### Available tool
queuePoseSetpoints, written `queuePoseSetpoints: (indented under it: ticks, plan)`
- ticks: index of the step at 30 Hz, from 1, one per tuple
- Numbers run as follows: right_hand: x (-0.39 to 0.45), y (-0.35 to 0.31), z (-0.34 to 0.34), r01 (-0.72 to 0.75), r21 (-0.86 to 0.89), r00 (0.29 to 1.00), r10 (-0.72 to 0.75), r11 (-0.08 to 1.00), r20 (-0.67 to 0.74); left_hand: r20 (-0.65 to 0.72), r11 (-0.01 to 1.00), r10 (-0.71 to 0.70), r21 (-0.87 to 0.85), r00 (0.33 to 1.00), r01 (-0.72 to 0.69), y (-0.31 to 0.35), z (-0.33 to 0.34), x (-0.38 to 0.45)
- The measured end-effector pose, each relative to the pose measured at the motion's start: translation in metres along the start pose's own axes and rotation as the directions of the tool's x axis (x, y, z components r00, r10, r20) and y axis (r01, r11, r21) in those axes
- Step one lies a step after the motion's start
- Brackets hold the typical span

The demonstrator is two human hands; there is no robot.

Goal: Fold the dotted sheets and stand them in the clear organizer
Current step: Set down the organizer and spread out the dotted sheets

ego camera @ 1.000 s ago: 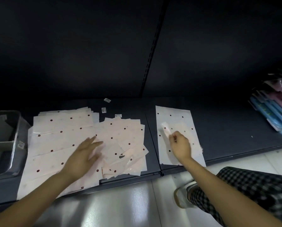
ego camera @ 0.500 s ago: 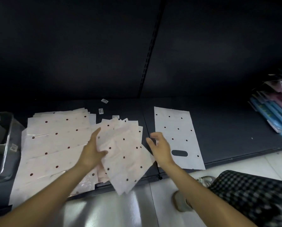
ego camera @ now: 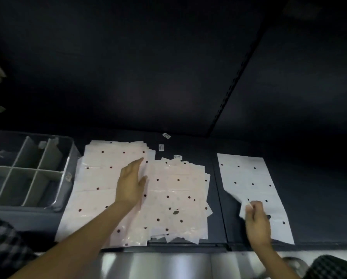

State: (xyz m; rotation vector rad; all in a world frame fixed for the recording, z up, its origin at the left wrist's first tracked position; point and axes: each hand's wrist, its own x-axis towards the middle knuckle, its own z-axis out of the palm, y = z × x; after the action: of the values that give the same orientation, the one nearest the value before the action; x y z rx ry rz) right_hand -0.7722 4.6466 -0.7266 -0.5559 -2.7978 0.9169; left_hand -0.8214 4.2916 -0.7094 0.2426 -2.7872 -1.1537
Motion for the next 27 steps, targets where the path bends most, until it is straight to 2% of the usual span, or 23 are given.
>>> queuePoseSetpoints:
  ticks: [2,5,8,10,12,14,15,16,18,19,20,22,24,25,27]
  plan:
    - [0.004,-0.037,0.005,0.004,0.163,1.0,-0.002,0.987,-0.016,0.002,0.989,0.024,0.144,1.0,-0.024,-0.01,-0.005,-0.007]
    - [-0.002,-0.104,0.016,0.137,0.316,0.985,-0.163,0.939,0.055,0.088,0.964,-0.084,0.26,0.993,0.059,-0.03,-0.018,-0.018]
    - [-0.023,-0.165,0.036,0.258,0.432,0.914,-0.363,0.864,0.182,0.118,0.995,-0.099,0.039,0.988,0.095,-0.047,-0.039,-0.026]
    - [-0.046,-0.199,0.056,0.296,0.443,0.827,-0.459,0.846,0.325,0.145,0.975,-0.115,-0.174,0.983,0.14,-0.049,-0.057,-0.03]
    - [-0.072,-0.223,0.081,0.364,0.403,0.706,-0.531,0.84,0.469,0.227,0.855,-0.21,-0.429,0.951,0.291,-0.044,-0.074,-0.033]
    - [-0.097,-0.239,0.109,0.512,0.343,0.588,-0.613,0.787,0.529,0.35,0.647,-0.31,-0.604,0.884,0.465,-0.043,-0.089,-0.036]
    - [-0.11,-0.246,0.122,0.581,0.311,0.541,-0.643,0.752,0.542,0.399,0.581,-0.347,-0.619,0.849,0.529,-0.048,-0.095,-0.038]
    - [-0.121,-0.252,0.132,0.627,0.289,0.508,-0.661,0.723,0.552,0.426,0.558,-0.376,-0.605,0.823,0.568,-0.053,-0.1,-0.04]
    - [-0.137,-0.254,0.147,0.665,0.275,0.477,-0.679,0.694,0.558,0.396,0.607,-0.434,-0.535,0.809,0.588,-0.068,-0.105,-0.049]
    - [-0.142,-0.251,0.149,0.663,0.279,0.489,-0.684,0.695,0.541,0.359,0.648,-0.453,-0.497,0.816,0.577,-0.076,-0.107,-0.053]
    - [-0.143,-0.247,0.149,0.648,0.281,0.529,-0.684,0.708,0.502,0.32,0.688,-0.46,-0.461,0.828,0.56,-0.084,-0.109,-0.058]
    - [-0.137,-0.234,0.141,0.563,0.269,0.705,-0.624,0.782,0.338,0.258,0.772,-0.438,-0.383,0.861,0.507,-0.095,-0.114,-0.063]
    - [-0.126,-0.214,0.13,0.443,0.214,0.866,-0.477,0.871,0.149,0.204,0.871,-0.358,-0.277,0.911,0.405,-0.103,-0.12,-0.065]
    - [-0.122,-0.203,0.124,0.382,0.151,0.908,-0.401,0.912,0.121,0.181,0.92,-0.291,-0.216,0.939,0.327,-0.106,-0.122,-0.067]
    - [-0.115,-0.179,0.116,0.284,-0.042,0.931,-0.266,0.958,0.249,0.172,0.984,-0.142,-0.08,0.975,0.158,-0.114,-0.122,-0.076]
